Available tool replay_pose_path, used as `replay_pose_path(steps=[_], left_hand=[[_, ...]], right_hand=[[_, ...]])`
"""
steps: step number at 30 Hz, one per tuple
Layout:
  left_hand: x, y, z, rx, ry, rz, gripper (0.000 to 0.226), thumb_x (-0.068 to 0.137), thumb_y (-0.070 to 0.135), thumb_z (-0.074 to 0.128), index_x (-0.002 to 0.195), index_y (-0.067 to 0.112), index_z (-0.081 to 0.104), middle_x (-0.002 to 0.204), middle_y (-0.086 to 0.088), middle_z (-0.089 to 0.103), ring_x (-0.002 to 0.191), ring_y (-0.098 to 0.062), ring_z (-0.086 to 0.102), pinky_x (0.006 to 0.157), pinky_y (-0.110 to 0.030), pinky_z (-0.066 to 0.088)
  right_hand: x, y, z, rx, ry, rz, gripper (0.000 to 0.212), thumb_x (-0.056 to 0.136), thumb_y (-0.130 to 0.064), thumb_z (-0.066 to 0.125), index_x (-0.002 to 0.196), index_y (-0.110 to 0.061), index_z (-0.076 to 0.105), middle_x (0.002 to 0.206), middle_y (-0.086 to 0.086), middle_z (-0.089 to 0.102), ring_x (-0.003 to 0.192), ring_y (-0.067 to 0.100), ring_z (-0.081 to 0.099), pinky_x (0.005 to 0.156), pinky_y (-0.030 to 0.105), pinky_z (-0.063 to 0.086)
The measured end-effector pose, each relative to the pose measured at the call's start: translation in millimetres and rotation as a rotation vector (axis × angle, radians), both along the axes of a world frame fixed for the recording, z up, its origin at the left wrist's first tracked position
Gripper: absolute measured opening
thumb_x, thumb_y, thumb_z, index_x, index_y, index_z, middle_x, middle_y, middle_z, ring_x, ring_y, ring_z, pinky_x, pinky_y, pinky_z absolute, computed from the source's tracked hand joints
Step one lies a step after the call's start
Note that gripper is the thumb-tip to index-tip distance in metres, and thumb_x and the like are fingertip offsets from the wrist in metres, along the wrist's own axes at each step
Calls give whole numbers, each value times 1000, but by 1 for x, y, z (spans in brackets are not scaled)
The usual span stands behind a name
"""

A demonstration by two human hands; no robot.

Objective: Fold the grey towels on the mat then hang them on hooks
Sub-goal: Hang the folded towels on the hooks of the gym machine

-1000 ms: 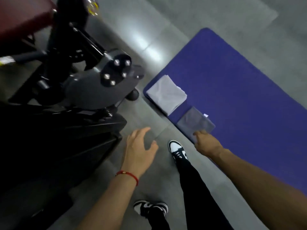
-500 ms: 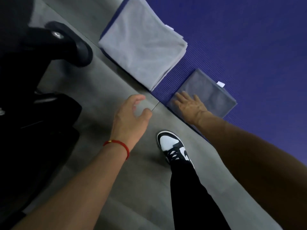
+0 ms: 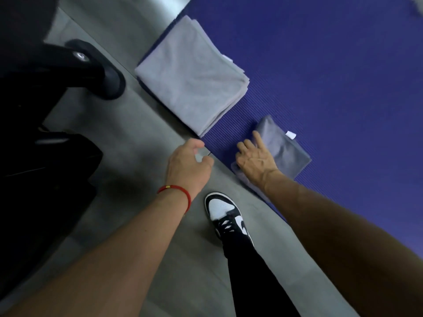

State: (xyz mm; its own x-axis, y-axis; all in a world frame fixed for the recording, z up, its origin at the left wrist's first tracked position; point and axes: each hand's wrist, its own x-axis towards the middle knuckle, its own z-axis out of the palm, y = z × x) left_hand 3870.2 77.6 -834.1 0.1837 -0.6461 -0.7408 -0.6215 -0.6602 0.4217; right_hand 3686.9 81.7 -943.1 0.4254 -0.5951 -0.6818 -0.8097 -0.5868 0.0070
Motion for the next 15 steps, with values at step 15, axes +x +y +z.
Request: replay_pose_path(steps=[15], left_hand=[[83,186,388,-291,94,-205,47,83,15,72,128,18,59,126,0,61,118,-15,55,88,-11,35]], right_hand=[[93,132,429,67,-763,-77,22,85,-34,69,81,-13,60,78,9,64,78,27,61,90,37,43]])
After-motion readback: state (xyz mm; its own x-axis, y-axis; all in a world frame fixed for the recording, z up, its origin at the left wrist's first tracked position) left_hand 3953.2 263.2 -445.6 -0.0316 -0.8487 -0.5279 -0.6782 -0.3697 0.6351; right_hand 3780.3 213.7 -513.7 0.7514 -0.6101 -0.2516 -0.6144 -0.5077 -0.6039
